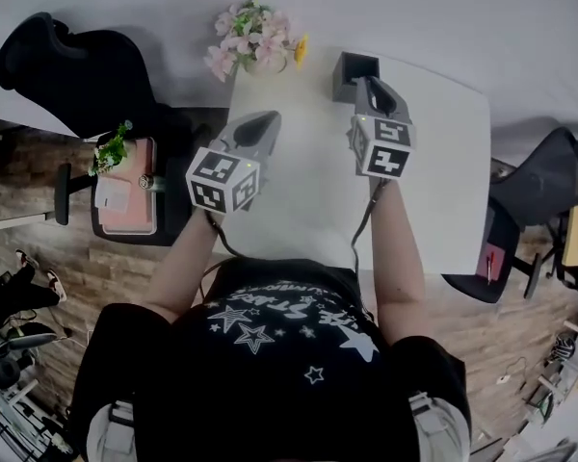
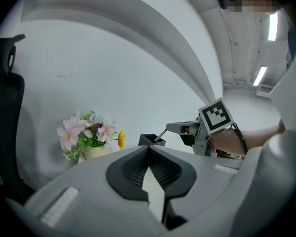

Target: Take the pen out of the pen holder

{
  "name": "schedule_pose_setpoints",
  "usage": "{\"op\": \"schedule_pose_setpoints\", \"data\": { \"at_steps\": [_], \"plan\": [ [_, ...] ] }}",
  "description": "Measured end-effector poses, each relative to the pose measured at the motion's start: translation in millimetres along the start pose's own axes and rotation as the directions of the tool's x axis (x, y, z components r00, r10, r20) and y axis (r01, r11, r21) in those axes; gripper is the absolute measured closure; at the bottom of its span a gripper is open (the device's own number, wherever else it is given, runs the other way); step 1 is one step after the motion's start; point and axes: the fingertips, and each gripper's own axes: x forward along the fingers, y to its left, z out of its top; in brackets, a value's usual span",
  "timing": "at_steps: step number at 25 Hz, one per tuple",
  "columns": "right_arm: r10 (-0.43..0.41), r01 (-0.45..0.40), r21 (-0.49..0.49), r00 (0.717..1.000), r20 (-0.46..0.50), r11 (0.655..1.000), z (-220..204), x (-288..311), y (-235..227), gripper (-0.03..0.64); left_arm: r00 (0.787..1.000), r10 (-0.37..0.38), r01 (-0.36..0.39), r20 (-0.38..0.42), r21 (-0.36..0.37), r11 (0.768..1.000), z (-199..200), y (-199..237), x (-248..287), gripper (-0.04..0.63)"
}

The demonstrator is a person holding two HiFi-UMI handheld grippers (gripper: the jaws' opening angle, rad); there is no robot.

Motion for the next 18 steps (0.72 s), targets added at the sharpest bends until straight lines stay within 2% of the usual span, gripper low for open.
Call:
{"op": "schedule_pose_setpoints", "data": {
  "at_steps": [3,6,11,18],
  "plan": [
    [-0.067,0.065,0.051,0.997,0.031,0.997,7,-21,-6,0.578,0.997,-0.078,0.078,0.011,-0.030,0.997,0,-8,-2,0.584],
    [-0.121,0.117,0.061,0.991,0.057,0.991,17,-45,-6,0.578,0.989,-0.146,0.146,0.016,-0.034,0.989,1,-13,-4,0.584],
    [-0.154,0.144,0.109,0.984,0.091,0.984,20,-84,-8,0.578,0.983,-0.184,0.184,0.009,-0.031,0.982,-3,-19,0,0.584],
    [-0.186,0.174,0.158,0.980,0.067,0.972,-4,-120,-15,0.578,0.974,-0.224,0.224,-0.033,0.007,0.975,-19,-38,10,0.584]
  ]
}}
